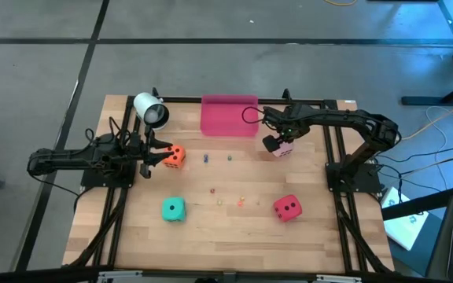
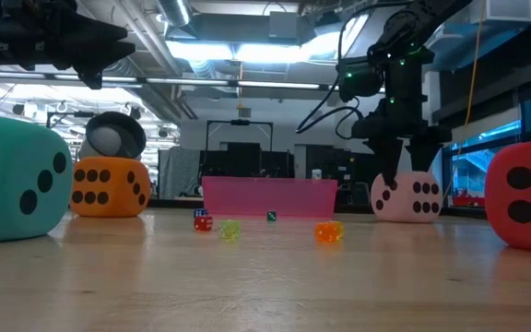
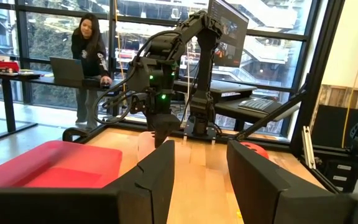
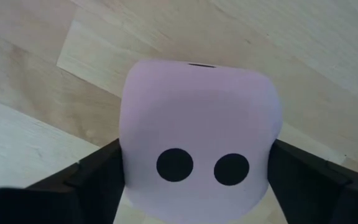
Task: Pick & Place Dice
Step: Put the big pink dice into the pink bin
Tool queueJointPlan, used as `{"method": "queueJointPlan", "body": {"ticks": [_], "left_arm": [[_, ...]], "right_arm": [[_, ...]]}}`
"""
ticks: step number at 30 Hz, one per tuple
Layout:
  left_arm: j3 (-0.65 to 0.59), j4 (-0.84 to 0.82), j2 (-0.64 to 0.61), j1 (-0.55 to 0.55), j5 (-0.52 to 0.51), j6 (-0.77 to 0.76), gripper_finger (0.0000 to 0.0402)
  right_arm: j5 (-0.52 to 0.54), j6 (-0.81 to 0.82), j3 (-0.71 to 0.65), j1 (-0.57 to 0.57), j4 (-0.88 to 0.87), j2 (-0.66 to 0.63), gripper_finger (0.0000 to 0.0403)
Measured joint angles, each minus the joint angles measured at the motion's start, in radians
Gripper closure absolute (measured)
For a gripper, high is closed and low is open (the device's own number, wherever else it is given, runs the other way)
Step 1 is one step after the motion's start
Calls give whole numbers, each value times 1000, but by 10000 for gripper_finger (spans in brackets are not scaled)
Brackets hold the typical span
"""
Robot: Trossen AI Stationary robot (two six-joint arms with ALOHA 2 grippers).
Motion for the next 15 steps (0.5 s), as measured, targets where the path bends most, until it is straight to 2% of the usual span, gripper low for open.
{"method": "queueJointPlan", "body": {"ticks": [6, 15], "left_arm": [[0, 0, 0, 0, 0, -1, 258], [0, -4, 0, 0, 0, -2, 258]], "right_arm": [[-4, -9, 5, 0, -11, -3, 74], [0, -53, 133, 7, -109, 2, 75]]}}
